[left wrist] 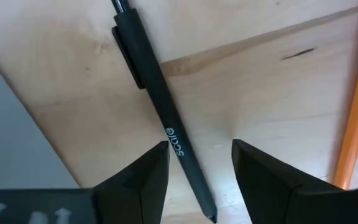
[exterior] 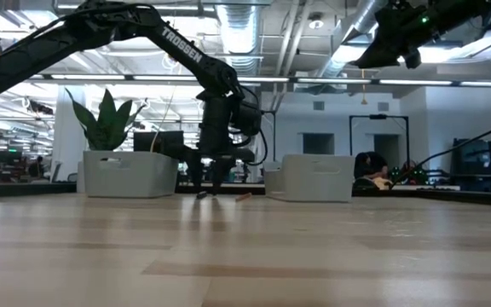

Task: Sort pens & pencils
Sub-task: Put the black pen into the left gray bin

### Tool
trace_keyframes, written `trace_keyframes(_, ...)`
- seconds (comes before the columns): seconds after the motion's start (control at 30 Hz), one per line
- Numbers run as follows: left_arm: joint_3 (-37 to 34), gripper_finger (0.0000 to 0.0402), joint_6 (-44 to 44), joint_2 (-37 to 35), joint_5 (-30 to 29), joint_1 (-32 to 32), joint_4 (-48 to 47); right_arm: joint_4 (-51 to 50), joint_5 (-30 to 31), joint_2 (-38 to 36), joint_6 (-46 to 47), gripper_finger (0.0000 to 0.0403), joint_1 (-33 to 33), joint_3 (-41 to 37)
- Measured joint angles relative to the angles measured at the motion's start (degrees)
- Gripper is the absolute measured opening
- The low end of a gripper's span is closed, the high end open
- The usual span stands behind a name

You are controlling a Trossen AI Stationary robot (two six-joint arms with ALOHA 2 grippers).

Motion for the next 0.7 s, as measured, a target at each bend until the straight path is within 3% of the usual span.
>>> trace_keyframes(0.7,0.0,0.0167,-0.51,0.0,-2.62,-0.11,1.39,0.02,0.01,0.0,-0.18,0.0122,0.0,0.0)
